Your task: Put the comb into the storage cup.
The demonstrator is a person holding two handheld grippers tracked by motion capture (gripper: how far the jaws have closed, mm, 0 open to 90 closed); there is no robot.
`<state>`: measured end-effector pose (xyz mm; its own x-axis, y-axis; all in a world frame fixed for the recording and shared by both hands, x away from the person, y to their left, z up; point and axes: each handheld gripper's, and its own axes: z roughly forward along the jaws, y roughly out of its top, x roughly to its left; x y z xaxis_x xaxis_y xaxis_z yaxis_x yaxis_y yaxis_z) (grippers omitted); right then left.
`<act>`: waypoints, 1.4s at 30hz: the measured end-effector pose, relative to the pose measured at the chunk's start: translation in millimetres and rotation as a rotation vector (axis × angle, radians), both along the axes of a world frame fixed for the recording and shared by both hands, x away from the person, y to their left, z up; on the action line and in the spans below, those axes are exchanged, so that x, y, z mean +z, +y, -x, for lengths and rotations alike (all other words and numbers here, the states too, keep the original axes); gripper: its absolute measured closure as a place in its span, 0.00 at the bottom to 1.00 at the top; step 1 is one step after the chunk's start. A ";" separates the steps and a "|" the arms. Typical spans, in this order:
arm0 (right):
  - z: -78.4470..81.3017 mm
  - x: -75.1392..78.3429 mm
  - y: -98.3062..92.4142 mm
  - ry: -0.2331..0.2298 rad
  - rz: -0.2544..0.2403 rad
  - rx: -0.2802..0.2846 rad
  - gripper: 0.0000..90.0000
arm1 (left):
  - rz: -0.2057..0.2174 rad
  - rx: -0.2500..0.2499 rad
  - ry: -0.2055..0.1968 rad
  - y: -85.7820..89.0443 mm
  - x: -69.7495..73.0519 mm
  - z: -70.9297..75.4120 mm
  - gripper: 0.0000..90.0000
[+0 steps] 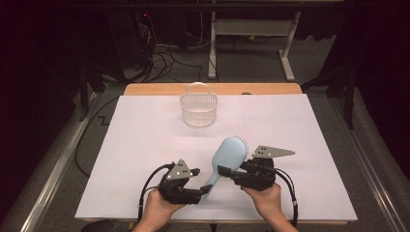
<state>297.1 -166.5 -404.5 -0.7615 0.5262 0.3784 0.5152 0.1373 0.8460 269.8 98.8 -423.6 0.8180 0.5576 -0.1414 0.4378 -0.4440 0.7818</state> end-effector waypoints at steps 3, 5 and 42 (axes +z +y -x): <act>-0.8 2.6 -2.4 0.000 0.008 -0.002 0.63 | 0.006 0.008 -0.004 4.8 0.6 -0.9 0.38; -1.6 4.3 -4.0 -0.003 0.017 -0.001 0.63 | 0.013 0.017 -0.005 8.7 0.8 -1.6 0.38; -10.8 16.8 -26.7 0.038 0.051 -0.033 0.63 | 0.080 0.292 -0.100 96.9 -11.9 -2.4 0.33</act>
<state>307.9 -193.1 -387.7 -0.7291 0.5699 0.3789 0.5521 0.1626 0.8178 272.2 195.7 -435.5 0.6373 0.7611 -0.1208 0.4565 -0.2465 0.8549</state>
